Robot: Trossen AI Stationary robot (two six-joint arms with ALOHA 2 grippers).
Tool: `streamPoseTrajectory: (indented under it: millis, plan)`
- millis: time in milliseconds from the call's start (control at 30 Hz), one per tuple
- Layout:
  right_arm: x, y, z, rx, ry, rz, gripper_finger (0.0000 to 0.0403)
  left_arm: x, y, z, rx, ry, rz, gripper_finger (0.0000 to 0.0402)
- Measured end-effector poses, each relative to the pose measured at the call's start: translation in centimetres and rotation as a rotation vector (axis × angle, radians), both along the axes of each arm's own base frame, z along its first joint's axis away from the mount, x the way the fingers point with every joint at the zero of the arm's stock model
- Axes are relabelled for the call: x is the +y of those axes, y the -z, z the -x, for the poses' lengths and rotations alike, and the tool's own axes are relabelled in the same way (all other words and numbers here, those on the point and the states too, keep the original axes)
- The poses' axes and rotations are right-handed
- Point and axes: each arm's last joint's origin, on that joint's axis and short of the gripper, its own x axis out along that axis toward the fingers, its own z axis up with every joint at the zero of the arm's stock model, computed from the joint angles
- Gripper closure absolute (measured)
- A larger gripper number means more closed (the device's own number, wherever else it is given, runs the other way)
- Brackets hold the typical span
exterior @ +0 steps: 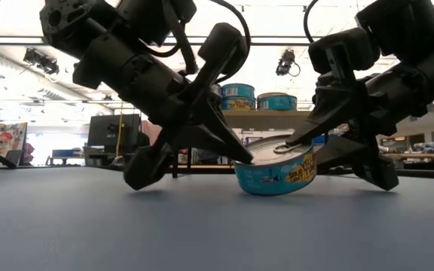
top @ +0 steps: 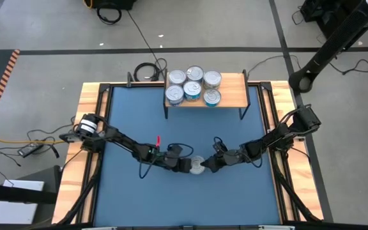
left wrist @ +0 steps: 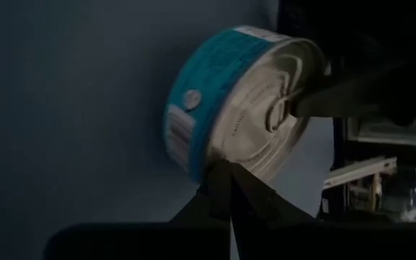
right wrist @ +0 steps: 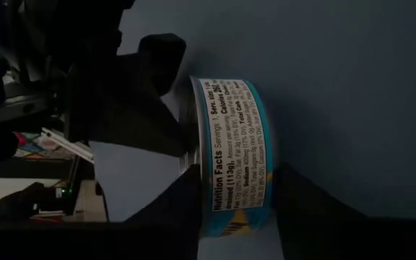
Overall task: Stack canned seafood by type on shelf
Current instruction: Stack the yellow blue tuna can on top of the yellow blue tuna can on the shelf
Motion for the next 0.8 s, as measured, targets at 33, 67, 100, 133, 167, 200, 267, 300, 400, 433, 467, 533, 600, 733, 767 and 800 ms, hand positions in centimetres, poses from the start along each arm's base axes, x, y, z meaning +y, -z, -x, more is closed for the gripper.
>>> streamPoseTrajectory:
  millis: [33,67,100,133,167,200,267,300,400,433,467,533,600,733,767,800]
  plan:
    - [0.0,0.0,0.0,-0.003,-0.002,0.002,0.0277,0.0,-0.1,-0.1,-0.02,0.013,-0.011,0.0399]
    - [0.0,0.0,0.0,-0.007,-0.004,0.003,0.0277,-0.1,-0.2,-0.2,-0.043,0.026,-0.016,0.0398]
    - [0.0,0.0,-0.1,-0.01,-0.004,0.002,0.0277,-0.1,-0.4,-0.3,-0.065,0.04,-0.018,0.0396]
    - [0.0,-0.1,-0.1,-0.013,-0.004,0.001,0.0277,-0.1,-0.5,-0.4,-0.082,0.055,-0.016,0.0394]
    - [0.0,-0.2,-0.1,-0.019,-0.002,-0.001,0.0277,-0.1,-0.7,-0.5,-0.1,0.066,-0.016,0.0393]
    - [0.0,-0.2,-0.1,-0.024,-0.001,-0.003,0.0277,-0.1,-0.9,-0.5,-0.108,0.075,-0.011,0.0392]
    - [0.0,-0.4,-0.1,-0.028,0.001,-0.005,0.0277,-0.1,-1.9,-0.4,-0.137,0.087,0.0,0.0392]
    - [0.0,-0.4,-0.1,-0.029,0.002,-0.007,0.0277,-0.2,-2.4,-0.4,-0.151,0.096,0.001,0.0391]
    - [-0.3,-0.6,-0.1,-0.034,0.021,-0.01,0.0277,-0.1,-3.6,0.3,-0.181,0.113,-0.001,0.0391]
    - [-0.5,-0.6,0.0,-0.033,0.029,-0.013,0.0277,0.0,-4.0,0.6,-0.189,0.116,-0.004,0.0391]
    - [-0.7,-0.6,0.1,-0.035,0.041,-0.018,0.0277,0.1,-4.6,0.9,-0.205,0.117,-0.007,0.039]
    - [-1.4,-0.8,0.4,-0.041,0.072,-0.02,0.0277,0.3,-6.0,1.5,-0.255,0.117,-0.022,0.039]
    - [-2.0,-1.5,0.5,-0.084,0.106,-0.026,0.0277,0.6,-7.3,2.4,-0.292,0.094,-0.038,0.039]
    - [-3.4,-4.0,0.9,-0.235,0.204,-0.038,0.0277,1.2,-9.7,3.9,-0.368,0.044,-0.082,0.039]
    - [-3.8,-4.5,1.2,-0.257,0.23,-0.025,0.0277,1.3,-10.3,4.1,-0.392,0.038,-0.091,0.039]
    - [-4.2,-5.2,1.4,-0.288,0.264,-0.015,0.0277,1.4,-10.9,4.4,-0.414,0.034,-0.103,0.039]
